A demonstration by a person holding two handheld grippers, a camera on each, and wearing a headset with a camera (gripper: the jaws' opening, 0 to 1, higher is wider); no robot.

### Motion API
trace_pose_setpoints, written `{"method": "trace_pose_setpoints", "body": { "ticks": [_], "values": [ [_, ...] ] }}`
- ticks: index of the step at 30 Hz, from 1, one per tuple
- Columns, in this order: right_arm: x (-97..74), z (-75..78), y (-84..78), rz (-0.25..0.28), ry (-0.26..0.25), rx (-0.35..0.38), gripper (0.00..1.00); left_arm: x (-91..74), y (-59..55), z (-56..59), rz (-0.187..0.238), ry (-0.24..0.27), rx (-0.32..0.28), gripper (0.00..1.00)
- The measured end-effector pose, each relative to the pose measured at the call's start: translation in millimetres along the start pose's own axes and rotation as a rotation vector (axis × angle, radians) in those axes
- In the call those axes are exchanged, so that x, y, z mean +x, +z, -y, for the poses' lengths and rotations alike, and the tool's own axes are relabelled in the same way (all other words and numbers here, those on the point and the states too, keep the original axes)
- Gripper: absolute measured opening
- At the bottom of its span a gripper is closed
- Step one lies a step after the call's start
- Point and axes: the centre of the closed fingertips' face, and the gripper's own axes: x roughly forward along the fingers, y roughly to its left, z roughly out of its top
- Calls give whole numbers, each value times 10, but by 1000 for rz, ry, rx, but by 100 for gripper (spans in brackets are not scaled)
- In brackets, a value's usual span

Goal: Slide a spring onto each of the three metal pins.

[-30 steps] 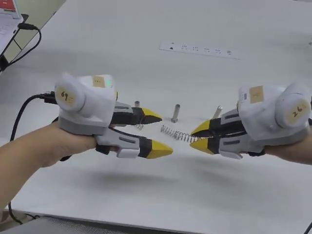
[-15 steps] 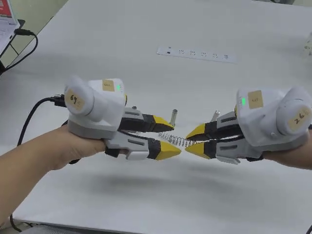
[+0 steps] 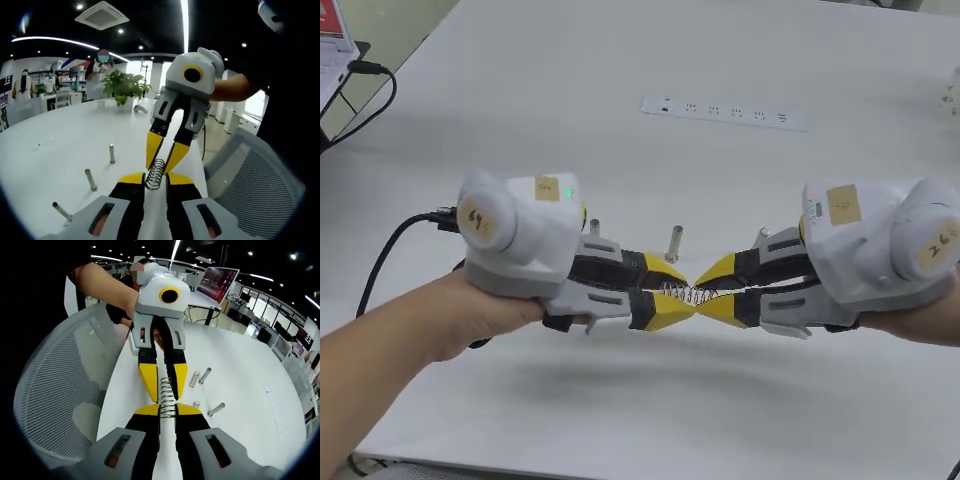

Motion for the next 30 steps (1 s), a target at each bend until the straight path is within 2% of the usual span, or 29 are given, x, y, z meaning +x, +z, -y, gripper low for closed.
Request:
{"method": "trace_pose_setpoints", "body": {
  "ticks": [19, 30],
  "values": [
    [6, -21, -11, -17, 2, -28, 8, -9, 9, 22, 4, -1, 13, 3],
    [-18, -46, -4, 11, 7, 12, 9, -6, 27, 71, 10, -16, 17, 3]
  ]
}}
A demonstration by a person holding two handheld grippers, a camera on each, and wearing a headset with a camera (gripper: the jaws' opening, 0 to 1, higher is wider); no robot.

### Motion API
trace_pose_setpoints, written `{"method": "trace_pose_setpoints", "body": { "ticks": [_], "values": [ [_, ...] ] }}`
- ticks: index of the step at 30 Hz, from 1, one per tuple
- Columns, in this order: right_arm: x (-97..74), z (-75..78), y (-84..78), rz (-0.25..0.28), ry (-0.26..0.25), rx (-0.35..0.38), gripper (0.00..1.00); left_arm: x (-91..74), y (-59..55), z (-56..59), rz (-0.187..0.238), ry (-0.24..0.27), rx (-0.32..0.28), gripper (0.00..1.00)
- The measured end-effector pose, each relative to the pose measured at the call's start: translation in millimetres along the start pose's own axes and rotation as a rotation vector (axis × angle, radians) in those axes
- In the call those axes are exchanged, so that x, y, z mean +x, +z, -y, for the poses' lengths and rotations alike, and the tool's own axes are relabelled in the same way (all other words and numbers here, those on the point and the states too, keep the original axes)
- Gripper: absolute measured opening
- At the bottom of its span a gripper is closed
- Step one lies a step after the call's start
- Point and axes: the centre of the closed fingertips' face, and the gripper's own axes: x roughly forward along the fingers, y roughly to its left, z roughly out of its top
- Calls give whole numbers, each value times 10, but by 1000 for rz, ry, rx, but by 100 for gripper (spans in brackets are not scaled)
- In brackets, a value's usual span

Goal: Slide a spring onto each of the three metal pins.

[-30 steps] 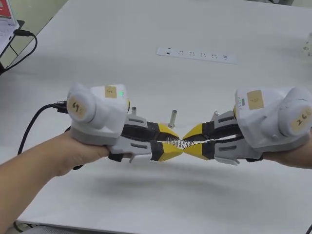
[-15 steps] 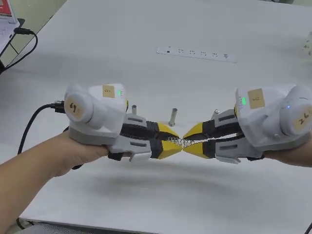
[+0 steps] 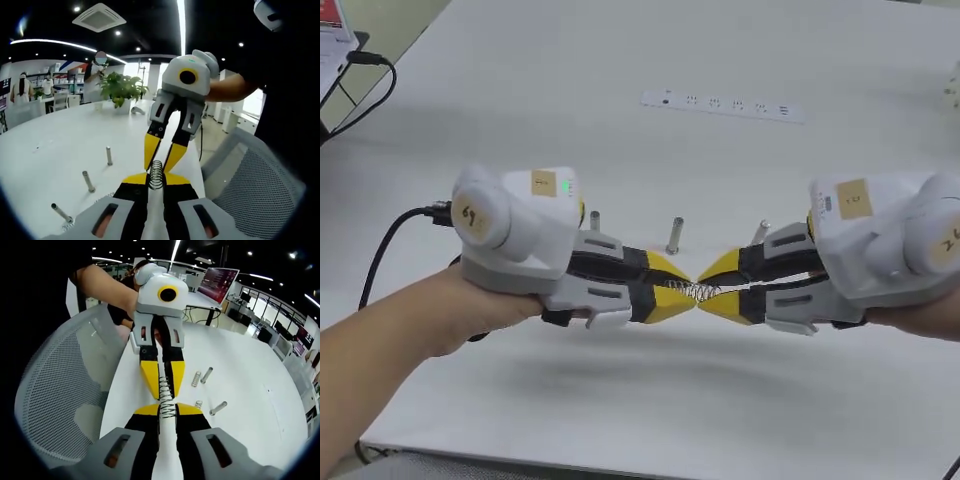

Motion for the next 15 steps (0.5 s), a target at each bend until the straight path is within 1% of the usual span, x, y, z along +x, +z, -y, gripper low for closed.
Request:
{"method": "trace_pose_setpoints", "body": {
  "ticks": [1, 2, 3, 4, 8, 15],
  "values": [
    [-1, 2, -12, -5, -4, -1, 10, 1, -1, 2, -1, 1, 1, 3],
    [-5, 1, -59, -28, -8, -3, 10, 1, -1, -2, 0, 3, 0, 3],
    [-4, -4, -88, -38, -7, -9, 11, -2, 0, -4, 2, 4, -4, 3],
    [-3, -11, -98, -38, -7, -14, 11, -6, -2, -5, 1, 3, -7, 3],
    [-27, 10, -85, -21, -23, -16, 8, -16, -1, 3, 2, -2, -11, 3],
    [-59, 2, -31, 2, -19, -11, 8, -38, 2, -4, 11, 1, -26, 3]
  ]
}}
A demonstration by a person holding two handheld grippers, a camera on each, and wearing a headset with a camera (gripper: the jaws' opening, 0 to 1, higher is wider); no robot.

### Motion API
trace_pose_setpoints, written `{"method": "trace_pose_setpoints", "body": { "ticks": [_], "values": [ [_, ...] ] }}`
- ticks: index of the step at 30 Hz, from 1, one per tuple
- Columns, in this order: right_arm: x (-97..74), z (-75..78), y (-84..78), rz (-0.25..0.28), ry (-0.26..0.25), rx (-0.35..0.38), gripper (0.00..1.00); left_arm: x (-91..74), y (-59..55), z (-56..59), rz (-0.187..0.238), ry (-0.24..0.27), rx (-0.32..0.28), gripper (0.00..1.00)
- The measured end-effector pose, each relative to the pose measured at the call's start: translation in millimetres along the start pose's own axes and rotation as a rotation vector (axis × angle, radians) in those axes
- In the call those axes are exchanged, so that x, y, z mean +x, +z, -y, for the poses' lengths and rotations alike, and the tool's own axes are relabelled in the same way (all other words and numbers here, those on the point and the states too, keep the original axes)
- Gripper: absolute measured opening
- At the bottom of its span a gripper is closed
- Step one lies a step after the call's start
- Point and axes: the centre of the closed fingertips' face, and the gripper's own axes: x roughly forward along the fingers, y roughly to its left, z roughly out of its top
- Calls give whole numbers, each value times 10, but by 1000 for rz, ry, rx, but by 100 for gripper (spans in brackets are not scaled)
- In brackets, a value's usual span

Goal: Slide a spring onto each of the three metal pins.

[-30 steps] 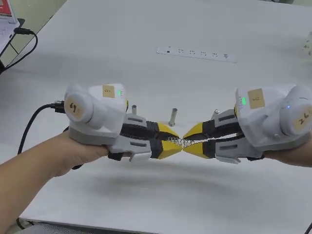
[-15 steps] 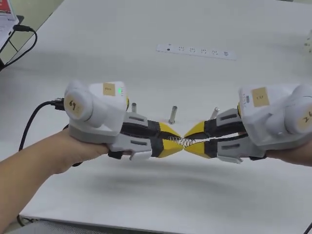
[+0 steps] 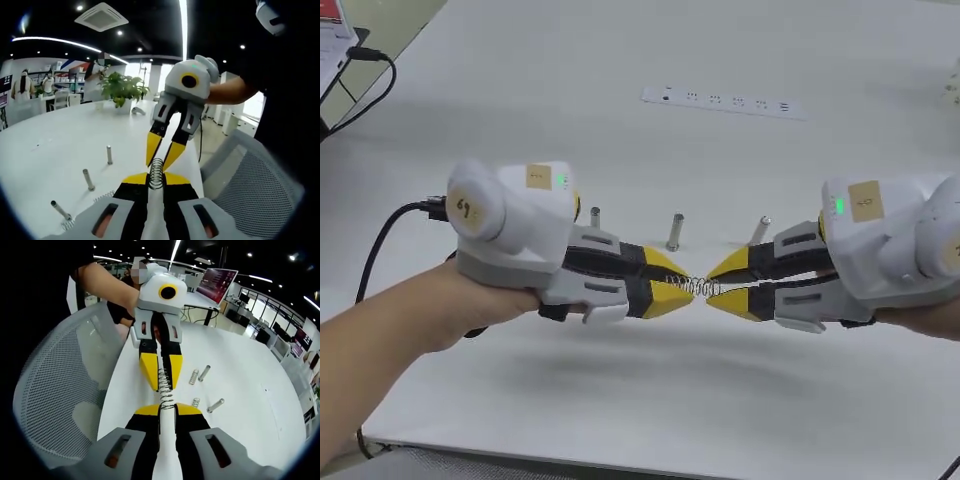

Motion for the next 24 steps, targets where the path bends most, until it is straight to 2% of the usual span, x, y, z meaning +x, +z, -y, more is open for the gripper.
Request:
{"method": "trace_pose_setpoints", "body": {
  "ticks": [6, 9, 15, 18, 23, 24],
  "values": [
    [-65, -2, 104, 40, 5, 8, 8, -14, -47, -7, -11, 2, -6, 3],
    [-110, 33, 262, 119, 1, 58, 9, -8, -66, -9, -18, 4, -1, 3],
    [-119, 45, 319, 148, -3, 72, 8, 0, -63, -29, -23, 16, 12, 3],
    [-120, 33, 426, 210, 0, 107, 8, 8, -72, -7, -24, 11, 12, 3],
    [-101, 25, 481, 224, -2, 89, 8, 42, -79, 2, -31, 8, 19, 3],
    [-97, 25, 509, 241, 0, 105, 8, 47, -71, 6, -26, 7, 16, 3]
  ]
}}
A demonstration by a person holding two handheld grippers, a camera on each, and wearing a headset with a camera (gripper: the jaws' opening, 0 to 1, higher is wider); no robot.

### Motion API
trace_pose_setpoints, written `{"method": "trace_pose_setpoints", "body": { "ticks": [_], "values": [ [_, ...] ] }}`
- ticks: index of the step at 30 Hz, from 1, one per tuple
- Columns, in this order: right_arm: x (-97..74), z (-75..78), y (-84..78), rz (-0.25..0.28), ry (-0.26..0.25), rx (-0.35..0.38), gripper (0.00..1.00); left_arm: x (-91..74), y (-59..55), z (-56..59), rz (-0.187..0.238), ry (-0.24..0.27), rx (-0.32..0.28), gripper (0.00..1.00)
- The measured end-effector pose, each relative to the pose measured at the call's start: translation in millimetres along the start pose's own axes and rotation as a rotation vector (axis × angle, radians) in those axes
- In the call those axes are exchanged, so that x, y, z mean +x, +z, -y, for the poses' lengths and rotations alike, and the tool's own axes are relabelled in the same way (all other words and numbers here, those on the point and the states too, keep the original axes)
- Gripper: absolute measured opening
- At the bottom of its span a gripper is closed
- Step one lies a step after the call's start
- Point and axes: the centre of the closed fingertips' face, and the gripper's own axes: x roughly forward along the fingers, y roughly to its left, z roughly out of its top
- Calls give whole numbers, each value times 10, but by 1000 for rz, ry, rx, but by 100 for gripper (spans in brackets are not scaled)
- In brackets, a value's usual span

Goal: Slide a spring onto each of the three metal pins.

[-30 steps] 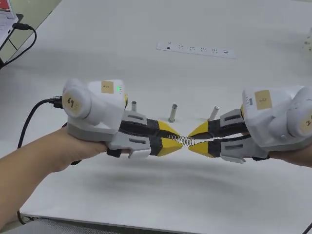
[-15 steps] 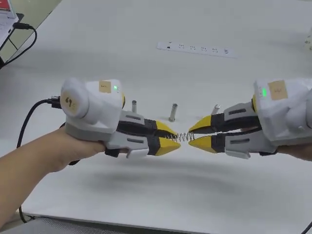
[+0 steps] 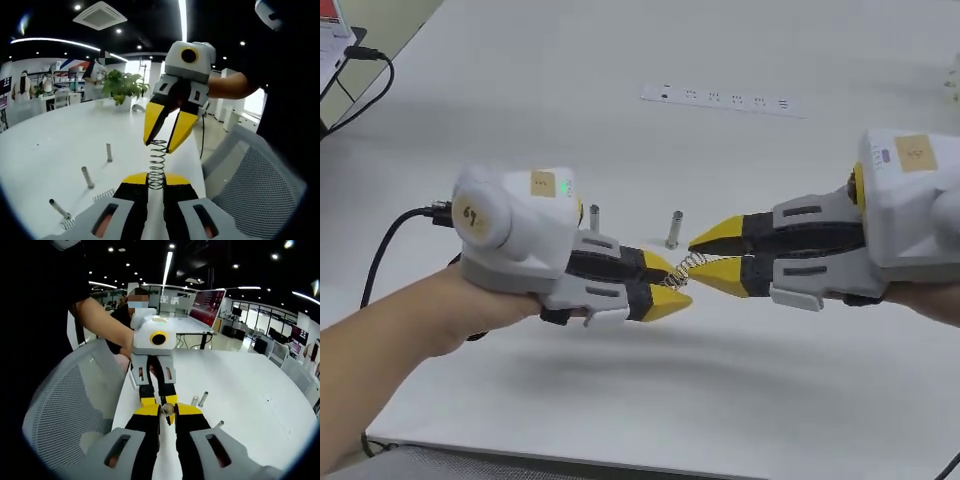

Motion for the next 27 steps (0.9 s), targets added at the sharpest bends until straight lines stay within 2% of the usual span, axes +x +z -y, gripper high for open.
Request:
{"method": "trace_pose_setpoints", "body": {
  "ticks": [6, 7, 16, 27],
  "values": [
    [22, -2, 81, 56, -5, 37, 7, 38, 40, 31, 13, -12, 10, 3],
    [23, -4, 92, 62, -3, 36, 7, 38, 26, 30, 4, -12, 6, 3],
    [51, -21, 135, 83, -10, 12, 7, 62, 52, 49, 7, -12, 18, 3],
    [43, -34, 148, 82, -14, -7, 8, 45, 51, 65, 2, -9, 32, 2]
  ]
}}
